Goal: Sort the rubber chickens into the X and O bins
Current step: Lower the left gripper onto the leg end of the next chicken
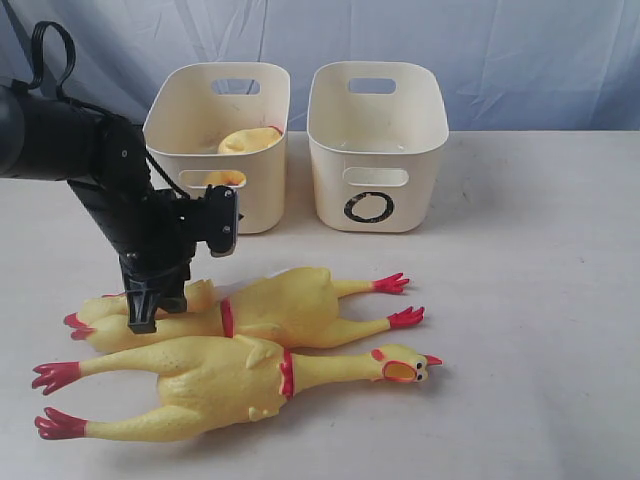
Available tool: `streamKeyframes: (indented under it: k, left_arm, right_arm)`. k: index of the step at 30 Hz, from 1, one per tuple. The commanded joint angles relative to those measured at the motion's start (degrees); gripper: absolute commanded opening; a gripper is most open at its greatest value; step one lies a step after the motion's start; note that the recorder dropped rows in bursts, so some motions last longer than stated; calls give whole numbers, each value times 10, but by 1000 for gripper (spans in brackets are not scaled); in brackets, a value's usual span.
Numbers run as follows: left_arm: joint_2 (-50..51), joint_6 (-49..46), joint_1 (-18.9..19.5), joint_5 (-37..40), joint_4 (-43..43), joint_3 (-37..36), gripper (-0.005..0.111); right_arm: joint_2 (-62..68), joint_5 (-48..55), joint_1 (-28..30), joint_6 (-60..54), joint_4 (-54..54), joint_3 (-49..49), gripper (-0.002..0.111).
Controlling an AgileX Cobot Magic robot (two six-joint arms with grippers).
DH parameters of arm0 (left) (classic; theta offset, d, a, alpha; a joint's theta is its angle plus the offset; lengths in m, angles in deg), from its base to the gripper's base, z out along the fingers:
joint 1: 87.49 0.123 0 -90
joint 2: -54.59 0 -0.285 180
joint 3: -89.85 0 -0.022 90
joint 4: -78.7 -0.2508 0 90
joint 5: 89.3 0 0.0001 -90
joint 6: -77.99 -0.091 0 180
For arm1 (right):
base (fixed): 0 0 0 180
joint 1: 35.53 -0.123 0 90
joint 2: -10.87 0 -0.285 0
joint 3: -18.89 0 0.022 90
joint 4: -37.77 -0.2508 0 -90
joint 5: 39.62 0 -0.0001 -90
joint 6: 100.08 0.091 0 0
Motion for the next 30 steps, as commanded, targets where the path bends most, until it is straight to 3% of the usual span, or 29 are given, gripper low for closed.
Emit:
streamKeyframes:
  k: [1, 30]
  left_arm:
    - [3, 2, -1, -3, -10, -2, 42]
    - [40, 2, -1, -18, -11, -2, 42]
  right_arm:
    - [-3, -8, -2, -1, 1, 5, 0]
    - [-3, -8, -2, -1, 1, 5, 0]
